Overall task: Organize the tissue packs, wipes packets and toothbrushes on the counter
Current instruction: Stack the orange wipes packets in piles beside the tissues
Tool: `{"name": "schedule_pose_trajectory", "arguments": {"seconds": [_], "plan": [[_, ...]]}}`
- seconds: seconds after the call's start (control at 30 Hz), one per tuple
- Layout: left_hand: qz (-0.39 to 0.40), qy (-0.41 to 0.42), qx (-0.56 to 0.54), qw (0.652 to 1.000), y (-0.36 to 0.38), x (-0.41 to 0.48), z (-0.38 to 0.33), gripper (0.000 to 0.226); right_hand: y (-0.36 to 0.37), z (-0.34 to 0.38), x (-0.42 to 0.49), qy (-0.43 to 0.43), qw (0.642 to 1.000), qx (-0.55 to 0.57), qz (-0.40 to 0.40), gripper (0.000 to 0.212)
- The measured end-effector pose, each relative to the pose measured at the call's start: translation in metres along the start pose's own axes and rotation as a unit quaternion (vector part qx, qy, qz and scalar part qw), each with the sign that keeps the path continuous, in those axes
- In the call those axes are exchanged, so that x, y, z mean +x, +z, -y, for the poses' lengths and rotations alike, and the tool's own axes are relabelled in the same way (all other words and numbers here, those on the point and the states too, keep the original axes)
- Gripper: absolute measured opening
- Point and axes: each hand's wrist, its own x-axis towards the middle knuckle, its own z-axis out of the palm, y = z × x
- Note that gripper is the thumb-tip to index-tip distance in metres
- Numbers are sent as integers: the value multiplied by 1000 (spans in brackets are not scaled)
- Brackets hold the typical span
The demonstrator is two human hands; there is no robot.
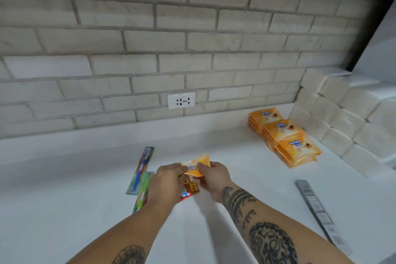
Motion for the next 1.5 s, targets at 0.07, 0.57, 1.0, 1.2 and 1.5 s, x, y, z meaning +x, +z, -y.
{"name": "schedule_pose_trajectory", "arguments": {"seconds": [0.07, 0.57, 1.0, 1.2, 1.5], "plan": [[6, 16, -15, 1000, -7, 5, -11, 31, -4, 16, -9, -12, 1000, 27, -3, 13], [96, -1, -225, 970, -48, 22, -69, 32, -67, 65, -50, -158, 986, -59, -1, 9], [107, -78, -392, 911, -23, 11, -140, 47, -117, 67, -68, -183, 983, -17, -1, 17], [169, -113, -475, 856, 1, 24, -176, 33, -180, 72, -60, -174, 943, -283, -9, 12], [307, -106, -385, 864, 57, 58, -234, 9, -269, 87, -18, -179, 902, -390, -42, 41]]}}
